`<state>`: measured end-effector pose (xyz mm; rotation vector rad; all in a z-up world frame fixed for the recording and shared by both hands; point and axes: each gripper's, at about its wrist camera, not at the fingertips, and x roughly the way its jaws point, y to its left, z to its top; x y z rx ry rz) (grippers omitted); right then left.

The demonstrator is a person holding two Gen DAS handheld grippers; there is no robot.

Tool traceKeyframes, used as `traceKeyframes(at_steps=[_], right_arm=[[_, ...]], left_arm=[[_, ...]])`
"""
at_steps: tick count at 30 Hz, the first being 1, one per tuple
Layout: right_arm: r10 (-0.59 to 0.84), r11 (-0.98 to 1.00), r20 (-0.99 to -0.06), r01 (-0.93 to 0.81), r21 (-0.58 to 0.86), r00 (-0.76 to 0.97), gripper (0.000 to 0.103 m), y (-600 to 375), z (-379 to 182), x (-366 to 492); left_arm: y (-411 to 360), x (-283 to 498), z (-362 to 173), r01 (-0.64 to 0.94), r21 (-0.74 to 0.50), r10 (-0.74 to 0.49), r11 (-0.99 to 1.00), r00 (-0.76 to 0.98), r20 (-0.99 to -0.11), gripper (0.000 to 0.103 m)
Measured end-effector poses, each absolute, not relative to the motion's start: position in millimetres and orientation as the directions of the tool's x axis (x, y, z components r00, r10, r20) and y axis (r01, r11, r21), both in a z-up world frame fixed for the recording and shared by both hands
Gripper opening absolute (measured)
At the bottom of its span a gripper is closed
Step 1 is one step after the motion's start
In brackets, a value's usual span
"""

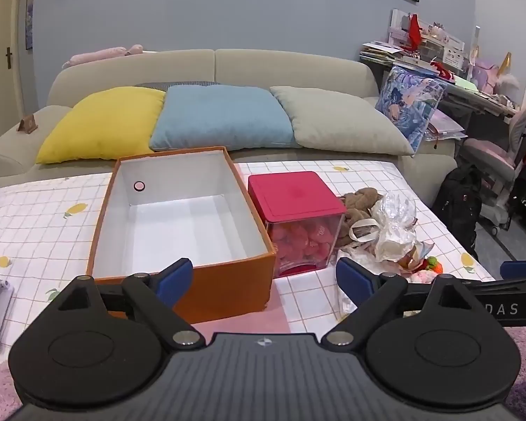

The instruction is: Organize soft objects

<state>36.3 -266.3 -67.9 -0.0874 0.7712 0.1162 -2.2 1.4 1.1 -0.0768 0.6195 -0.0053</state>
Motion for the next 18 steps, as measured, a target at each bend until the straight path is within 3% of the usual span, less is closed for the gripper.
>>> traceKeyframes(at_steps=[4,18], right_arm=[[0.071,0.99,-0.7,-0.134,-0.035,0.711,0.1,-266,-70,37],[0.063,0.99,-0.704,-0.133,-0.045,0.708,0.1,-266,-67,36]], left_arm=[[6,6,-1,0.002,-0.09,-0.058,0.996,0.782,-0.621,0.103],[-4,4,-4,0.033,-0.072,-0.071,0.997,0.775,-0.627,0.103]])
